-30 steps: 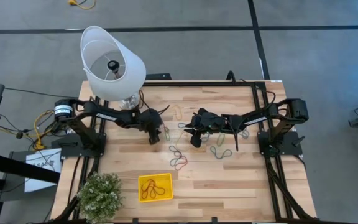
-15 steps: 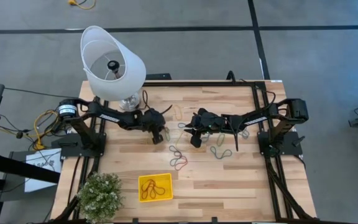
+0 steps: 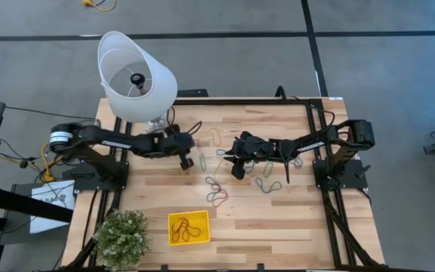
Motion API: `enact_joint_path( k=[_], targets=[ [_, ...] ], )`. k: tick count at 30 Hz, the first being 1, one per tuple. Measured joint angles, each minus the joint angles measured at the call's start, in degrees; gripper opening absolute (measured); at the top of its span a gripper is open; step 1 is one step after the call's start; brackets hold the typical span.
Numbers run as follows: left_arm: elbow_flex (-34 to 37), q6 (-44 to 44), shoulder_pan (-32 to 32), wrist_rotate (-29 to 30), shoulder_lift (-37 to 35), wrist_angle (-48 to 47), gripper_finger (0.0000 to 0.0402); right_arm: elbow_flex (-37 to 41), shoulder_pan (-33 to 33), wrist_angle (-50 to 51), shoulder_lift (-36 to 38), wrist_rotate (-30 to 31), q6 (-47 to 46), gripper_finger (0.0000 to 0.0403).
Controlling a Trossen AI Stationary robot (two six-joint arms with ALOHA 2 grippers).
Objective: Pick and place items into bin
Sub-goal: Put the red rubber band into the yellow bin
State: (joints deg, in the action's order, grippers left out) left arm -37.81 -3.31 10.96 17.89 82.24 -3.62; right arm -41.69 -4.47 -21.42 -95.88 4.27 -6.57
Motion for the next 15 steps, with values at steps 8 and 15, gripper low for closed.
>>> enact_joint_path(
  k=[8, 15],
  targets=[
    [-0.14, 0.08, -4.19, -3.45, -16.47, -2.76, 0.0000, 0.00, 0.00, -0.04, 0.00, 0.00, 0.00, 0.0092],
    [-0.21, -4.75, -17.36, -11.58, -24.70, -4.79, 0.0000, 0.00, -0.04, -0.13, 0.00, 0.00, 0.02, 0.0092]
  ],
)
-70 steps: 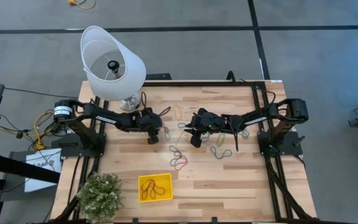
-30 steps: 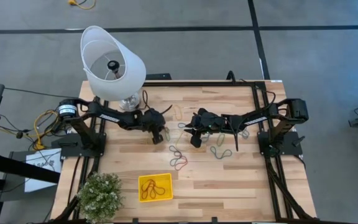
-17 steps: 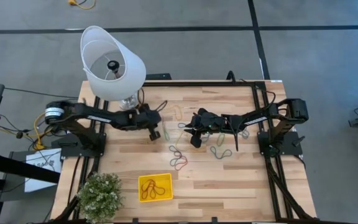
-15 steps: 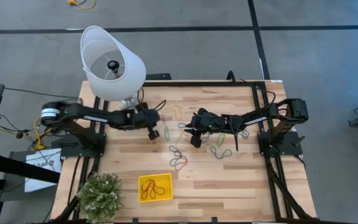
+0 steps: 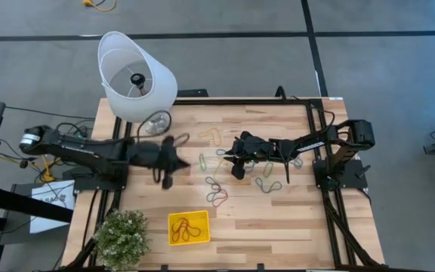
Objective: Pick and place items into bin
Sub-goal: Put the red rubber band into the yellow bin
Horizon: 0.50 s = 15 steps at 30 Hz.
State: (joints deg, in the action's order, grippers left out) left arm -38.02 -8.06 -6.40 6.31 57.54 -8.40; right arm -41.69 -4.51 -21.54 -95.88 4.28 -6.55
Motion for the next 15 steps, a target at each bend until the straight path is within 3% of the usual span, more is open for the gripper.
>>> enact_joint_path(
  k=[8, 15],
  targets=[
    [-0.02, -6.59, -17.75, -1.44, 1.63, 1.68, 0.0000, 0.00, 0.00, -0.02, 0.00, 0.02, 0.00, 0.0092],
    [-0.07, -12.80, -25.75, 0.48, 7.17, 5.03, 0.0000, 0.00, 0.00, 0.02, 0.00, 0.02, -0.05, 0.0092]
  ],
)
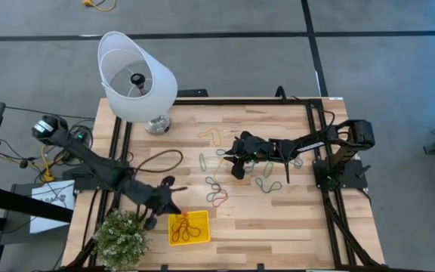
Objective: Pick and place items into bin
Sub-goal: Put the red rubber band into the yellow bin
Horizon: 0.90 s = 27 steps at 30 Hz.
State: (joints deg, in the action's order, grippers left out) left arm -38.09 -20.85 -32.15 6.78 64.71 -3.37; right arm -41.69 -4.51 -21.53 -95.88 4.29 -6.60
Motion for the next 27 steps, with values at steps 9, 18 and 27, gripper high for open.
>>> enact_joint_path(
  k=[9, 18, 27],
  targets=[
    [-0.02, -8.66, -2.03, -0.28, 8.00, 2.00, 0.0000, 0.00, 0.00, 0.03, 0.00, 0.00, 0.00, 0.0092],
    [-0.07, -16.18, -2.00, -0.72, 15.17, 4.15, 0.0030, 0.00, 0.00, 0.05, 0.00, 0.00, -1.52, 0.0092],
    [-0.07, -13.44, -1.40, -0.04, 16.70, 4.00, 0.0100, 0.00, 0.00, -0.10, 0.00, 0.00, -1.50, 0.0092]
  ],
)
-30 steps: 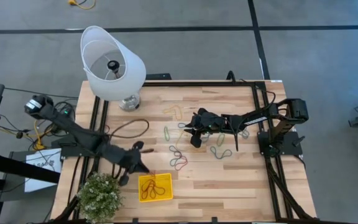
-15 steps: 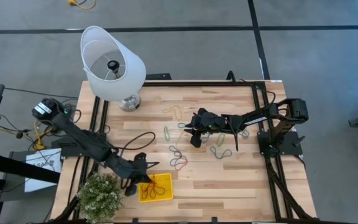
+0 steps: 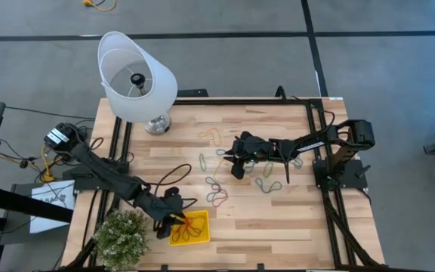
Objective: Pick and place items into bin
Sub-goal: Put the red rubber band into the yellow bin
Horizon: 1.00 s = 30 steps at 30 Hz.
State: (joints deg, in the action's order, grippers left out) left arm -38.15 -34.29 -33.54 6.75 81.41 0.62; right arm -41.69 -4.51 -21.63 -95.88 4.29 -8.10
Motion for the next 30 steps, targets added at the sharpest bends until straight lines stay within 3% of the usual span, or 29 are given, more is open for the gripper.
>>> enact_joint_path(
  k=[5, 12, 16, 21, 26, 30],
  targets=[
    [0.00, 5.32, 1.85, 2.77, -0.13, 0.42, 0.0104, 0.00, 0.12, -1.72, 0.00, 0.01, 0.63, 0.0092],
    [-5.28, 11.75, 4.72, -0.74, -0.13, -4.79, 0.0094, -0.02, 0.85, -3.25, 0.02, 0.11, 5.34, 0.0092],
    [-13.12, 18.28, 5.46, -1.30, -0.15, -14.67, 0.0092, -0.02, 1.66, -2.15, 0.15, 0.22, 5.99, 0.0092],
    [-22.99, 25.68, 6.59, 4.98, -0.18, -29.02, 0.0091, -0.01, 1.92, 11.07, 3.83, 0.15, 1.75, 0.0092],
    [-30.94, 32.86, 8.92, 11.86, -0.84, -45.39, 0.0091, 0.37, 0.05, 24.68, 11.80, 2.05, -0.87, 0.0092],
    [-33.53, 34.71, 11.73, 16.19, -5.08, -53.65, 0.0091, 3.69, -2.78, 26.25, 20.19, 0.20, -0.46, 0.0092]
  ],
)
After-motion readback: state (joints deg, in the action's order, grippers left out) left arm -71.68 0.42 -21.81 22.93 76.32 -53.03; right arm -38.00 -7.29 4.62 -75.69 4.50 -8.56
